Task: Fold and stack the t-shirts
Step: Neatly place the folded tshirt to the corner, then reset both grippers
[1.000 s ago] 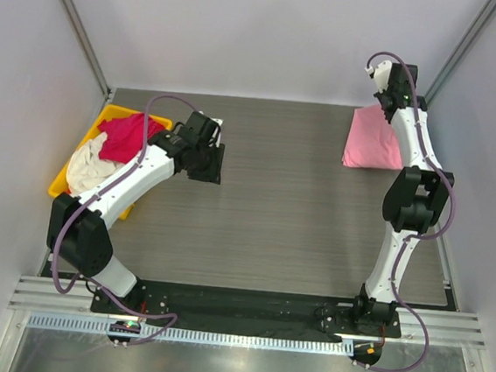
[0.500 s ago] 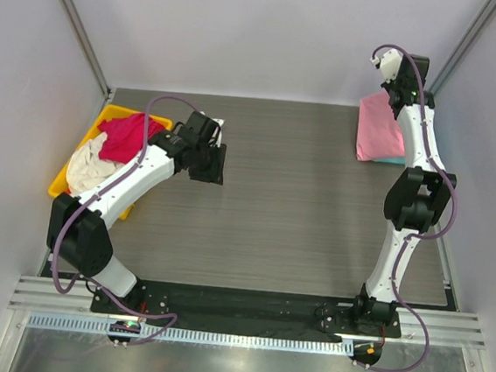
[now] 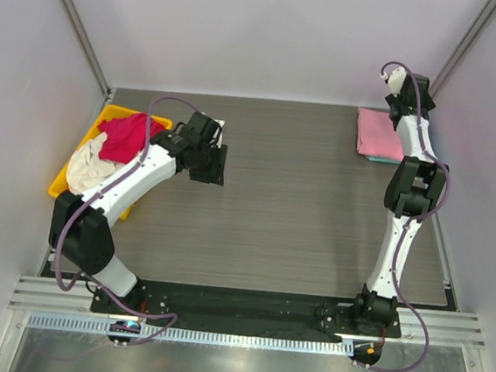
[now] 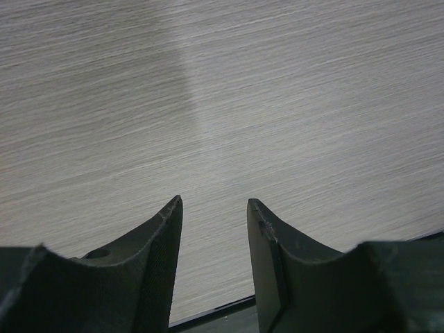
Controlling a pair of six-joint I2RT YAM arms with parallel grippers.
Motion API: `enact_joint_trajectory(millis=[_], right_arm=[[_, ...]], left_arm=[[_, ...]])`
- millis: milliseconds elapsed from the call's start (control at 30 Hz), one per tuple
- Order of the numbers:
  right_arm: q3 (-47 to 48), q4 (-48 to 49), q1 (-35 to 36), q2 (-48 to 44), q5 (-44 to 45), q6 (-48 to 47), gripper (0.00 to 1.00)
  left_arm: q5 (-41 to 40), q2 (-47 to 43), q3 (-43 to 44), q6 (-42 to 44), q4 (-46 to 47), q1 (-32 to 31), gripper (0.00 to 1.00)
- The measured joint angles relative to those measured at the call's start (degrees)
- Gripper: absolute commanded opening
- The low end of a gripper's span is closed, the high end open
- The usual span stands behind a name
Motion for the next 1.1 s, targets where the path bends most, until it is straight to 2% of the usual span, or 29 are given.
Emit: enact_joint_trajectory(millis=[133, 200, 233, 367, 500, 600, 633, 667, 733, 800, 867, 1033, 1067, 1100], right_arm=[[-0.5, 3.1, -0.3, -0.4, 1.8, 2.4, 0.76], [-1.4, 4.0, 0.1, -1.4, 3.1, 4.7, 0.88], [-1.8, 3.9, 0.5, -1.9, 3.8, 6.2, 0.99], [-2.3, 0.2, 3.2, -5.7, 6.8, 14.4, 1.0], [-4.9, -7.5, 7.3, -14.0, 6.6, 27.8, 1.0], [-8.0, -13.5, 10.6, -22.2, 4.7, 38.0, 1.0], [-8.6, -15.2, 11.5, -24.5, 3.5, 41.5, 0.96], [-9.2, -17.8, 12.4, -27.2, 1.0, 46.5, 0.92], [-11.6, -20.2, 13.2, -31.3, -3.7, 53.4, 0.93], [-17.0, -22.2, 14.9, -36.1, -8.6, 58.8, 0.96], [-23.5, -24.1, 17.9, -40.3, -9.7, 62.4, 1.0], [-39.0, -27.5, 29.6, -47.5, -18.0, 67.9, 1.0], [-41.4, -28.3, 30.9, -49.3, -20.3, 69.0, 1.0], [-43.5, -28.9, 31.4, -51.4, -22.2, 70.1, 1.0]], left_arm=[[0.4, 0.0, 0.0, -0.2, 0.0, 0.0, 0.45], [0.6, -0.1, -0.1, -0.2, 0.1, 0.0, 0.45], [0.8, -0.2, -0.2, -0.3, 0.2, 0.0, 0.45], [1.6, -1.3, -1.3, -0.9, 1.3, 0.0, 0.44], [3.5, -2.9, -1.3, -1.6, 2.4, 0.0, 0.44], [4.7, -4.8, -1.3, -1.7, 2.8, 0.0, 0.45], [5.2, -5.8, -1.3, -1.7, 2.8, 0.0, 0.45], [5.5, -6.5, -1.3, -1.8, 2.9, 0.0, 0.45], [5.9, -8.2, -1.3, -2.0, 3.0, 0.0, 0.45], [6.2, -10.2, -1.3, -2.7, 3.0, 0.1, 0.45], [6.5, -12.1, -1.3, -3.5, 3.0, 0.1, 0.46], [7.2, -17.7, -1.3, -5.2, 3.2, 0.2, 0.51], [7.2, -18.7, -1.3, -5.5, 3.0, 0.2, 0.63], [6.8, -19.9, -1.3, -5.5, 2.6, 0.2, 0.66]])
